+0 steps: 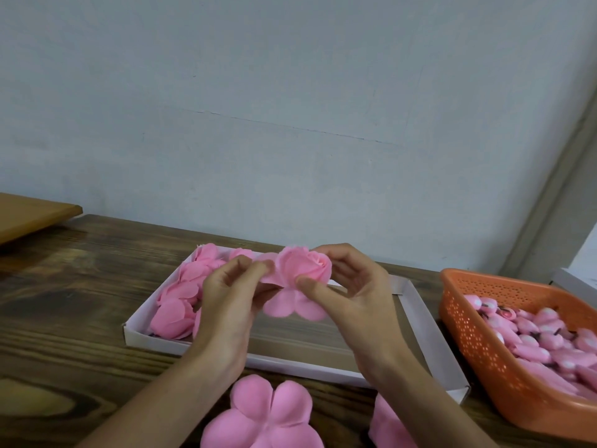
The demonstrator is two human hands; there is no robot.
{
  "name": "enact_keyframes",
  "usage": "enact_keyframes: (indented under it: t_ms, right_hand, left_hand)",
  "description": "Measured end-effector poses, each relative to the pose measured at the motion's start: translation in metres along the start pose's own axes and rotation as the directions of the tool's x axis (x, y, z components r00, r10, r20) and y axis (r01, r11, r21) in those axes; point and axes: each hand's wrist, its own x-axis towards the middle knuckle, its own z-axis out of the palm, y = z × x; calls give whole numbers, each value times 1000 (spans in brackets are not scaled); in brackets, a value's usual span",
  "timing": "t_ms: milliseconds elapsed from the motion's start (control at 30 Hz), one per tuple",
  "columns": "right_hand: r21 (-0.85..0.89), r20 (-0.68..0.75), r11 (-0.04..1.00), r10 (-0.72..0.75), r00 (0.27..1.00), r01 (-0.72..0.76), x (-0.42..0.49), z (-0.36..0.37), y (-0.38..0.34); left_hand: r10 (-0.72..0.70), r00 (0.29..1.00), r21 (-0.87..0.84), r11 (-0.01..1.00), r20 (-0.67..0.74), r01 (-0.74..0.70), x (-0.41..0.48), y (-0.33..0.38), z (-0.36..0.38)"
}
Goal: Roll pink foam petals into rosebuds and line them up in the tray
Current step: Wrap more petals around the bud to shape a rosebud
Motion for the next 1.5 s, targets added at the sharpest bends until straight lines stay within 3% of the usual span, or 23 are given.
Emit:
enact_keyframes:
  t_ms: [233,567,733,900,1067,1233,1367,1433,1500]
  right_hand:
    - [-45,85,998,-28,996,32,-1,3,0]
    - [-146,-26,988,42,999,-46,0,2,-3]
    - [-151,-44,988,15,999,-22,1,1,-4]
    - [-115,-25,993,21,999,-23,2,0,-3]
    - [10,-28,996,88,996,-88,4,-5,-2]
    - [81,-89,990,119,989,-112,9,-13,-3]
    - [136,-155,981,161,975,-140,13,-19,-2]
    - [137,-182,981,162,970,-138,14,-21,-1]
    - [131,-198,982,164,966,-140,14,-22,1]
  left_hand:
    - [152,988,83,985,-14,-150,-5,3,1]
    - [273,960,61,959,61,-277,-12,9,5]
    - [381,916,116,911,129,-395,-17,13,11]
    - [404,905,152,894,135,-422,-20,13,12]
    - [364,915,140,911,174,-389,-18,15,12]
    - [236,935,-27,971,264,-237,-13,18,7]
    - [52,931,251,956,360,-151,-5,17,1]
    - [-32,922,271,959,387,-81,-3,10,-1]
    - [-56,946,203,979,319,-10,-2,1,-1]
